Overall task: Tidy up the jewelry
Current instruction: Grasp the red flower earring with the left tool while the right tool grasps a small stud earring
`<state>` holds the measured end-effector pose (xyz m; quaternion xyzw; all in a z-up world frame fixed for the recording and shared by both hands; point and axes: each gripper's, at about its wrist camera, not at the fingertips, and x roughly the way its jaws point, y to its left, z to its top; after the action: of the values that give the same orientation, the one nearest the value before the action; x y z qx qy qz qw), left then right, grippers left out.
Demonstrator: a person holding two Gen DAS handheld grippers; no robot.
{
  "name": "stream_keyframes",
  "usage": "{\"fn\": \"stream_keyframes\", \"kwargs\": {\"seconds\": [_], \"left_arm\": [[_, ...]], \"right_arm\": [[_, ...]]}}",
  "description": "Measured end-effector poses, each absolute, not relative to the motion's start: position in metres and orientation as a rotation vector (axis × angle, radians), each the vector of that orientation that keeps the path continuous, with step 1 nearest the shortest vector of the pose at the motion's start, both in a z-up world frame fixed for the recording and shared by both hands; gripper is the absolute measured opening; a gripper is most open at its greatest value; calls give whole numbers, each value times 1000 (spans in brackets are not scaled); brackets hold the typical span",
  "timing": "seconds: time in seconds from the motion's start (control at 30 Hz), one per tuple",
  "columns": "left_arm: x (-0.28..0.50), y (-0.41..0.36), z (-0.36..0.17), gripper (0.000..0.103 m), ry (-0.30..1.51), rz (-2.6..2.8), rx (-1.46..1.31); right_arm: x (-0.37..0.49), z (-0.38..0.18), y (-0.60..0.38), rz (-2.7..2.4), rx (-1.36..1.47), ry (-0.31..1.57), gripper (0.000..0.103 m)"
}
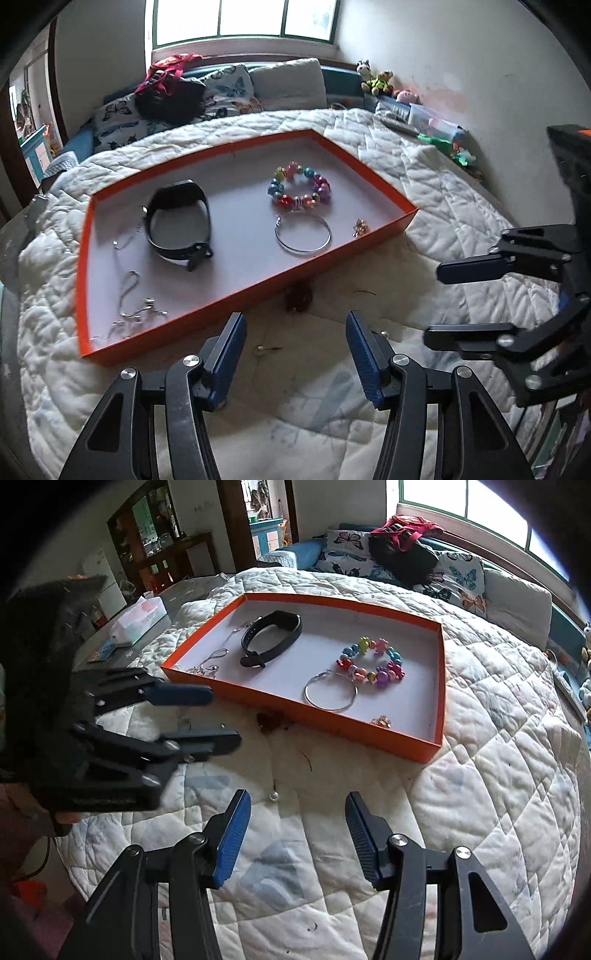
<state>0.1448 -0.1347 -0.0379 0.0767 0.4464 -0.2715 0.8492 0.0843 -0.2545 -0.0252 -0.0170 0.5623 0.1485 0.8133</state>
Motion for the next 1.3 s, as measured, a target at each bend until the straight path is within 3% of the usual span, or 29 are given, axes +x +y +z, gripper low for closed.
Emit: {"fn": "stream_keyframes", "kwargs": {"seconds": [0.1,0.23,0.37,0.53,0.63,0.87,1.3], "left_arm": [[154,-139,-47,55,958,-583,145],[165,-144,-54,41,967,-600,145],[168,-151,-58,33,966,-608,156],[169,-158,-63,29,960,-607,173],[170,-159,-64,18,950,-595,186],[167,-157,-61,17,932,-582,182],[145,-128,-23,17,852,-575,138]], "right_arm": [[83,-26,-257,317,-32,1201,58],[83,-28,-259,323,-22,1200,59],[85,-32,-261,327,-13,1206,59],[85,-36,-262,332,-8,1214,59],[85,-36,-262,333,-5,1215,59],[83,-38,-259,342,-13,1217,55],[80,-41,-238,411,-55,1245,29]]}}
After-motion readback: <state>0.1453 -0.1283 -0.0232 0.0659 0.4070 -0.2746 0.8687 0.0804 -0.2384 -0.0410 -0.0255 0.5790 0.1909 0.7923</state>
